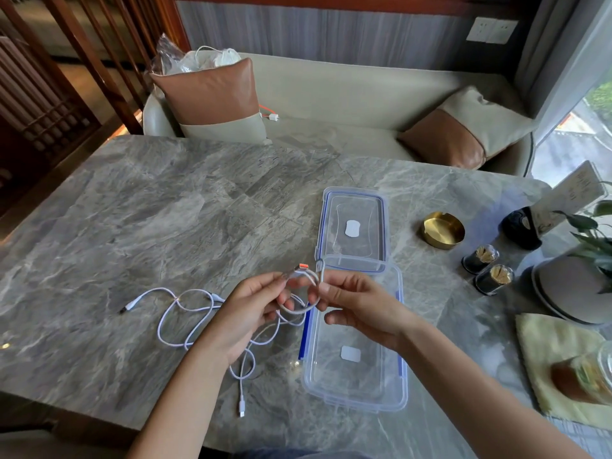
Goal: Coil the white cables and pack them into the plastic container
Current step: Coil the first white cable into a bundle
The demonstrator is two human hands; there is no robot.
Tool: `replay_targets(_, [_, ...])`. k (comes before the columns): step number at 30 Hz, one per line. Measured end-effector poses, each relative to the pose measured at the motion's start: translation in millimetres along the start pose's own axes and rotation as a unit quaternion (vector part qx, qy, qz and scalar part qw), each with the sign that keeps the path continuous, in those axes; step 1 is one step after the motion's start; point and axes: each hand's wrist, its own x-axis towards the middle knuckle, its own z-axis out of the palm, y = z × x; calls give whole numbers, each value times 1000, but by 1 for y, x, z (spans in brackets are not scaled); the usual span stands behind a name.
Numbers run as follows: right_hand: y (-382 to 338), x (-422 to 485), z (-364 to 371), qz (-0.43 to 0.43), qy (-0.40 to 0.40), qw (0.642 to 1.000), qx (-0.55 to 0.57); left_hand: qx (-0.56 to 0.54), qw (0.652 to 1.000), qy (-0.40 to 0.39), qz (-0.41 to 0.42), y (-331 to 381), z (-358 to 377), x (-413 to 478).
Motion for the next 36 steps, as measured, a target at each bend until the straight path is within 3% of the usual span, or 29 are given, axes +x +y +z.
replay_targets(2, [-5, 1, 1, -13, 1, 994, -105, 15, 1000, -11, -2, -1, -2, -1])
replay_targets(5, [-11, 3, 2, -23, -9, 984, -174, 22, 999, -23, 7, 1, -5, -1])
replay_targets(11, [-24, 1, -4, -4, -27, 983, -184, -5, 999, -25, 27, 11, -11, 3])
replay_targets(14, [-27, -2, -5, 22, -62, 980, -189, 96, 988, -12, 119, 24, -17, 11])
replay_targets(16, [-28, -3, -3, 35, -91, 976, -193, 156, 969, -110, 158, 34, -13, 17])
replay_targets(18, [-30, -3, -2, 43, -112, 974, -195, 200, 947, -215, 132, 40, -6, 24])
replay_targets(20, [-31, -4, -4, 46, -110, 972, -205, 242, 934, -246, 96, 40, 0, 30])
replay_targets(27, [-27, -10, -25, 13, -2, 980, -198, 318, 933, -90, 139, 19, -19, 28])
replay_targets(32, [-18, -4, -22, -29, 47, 987, -148, 219, 969, -72, 93, 6, -15, 6])
replay_targets(36, [-10, 1, -14, -49, 79, 991, -95, 56, 998, 12, 33, -9, -1, -3])
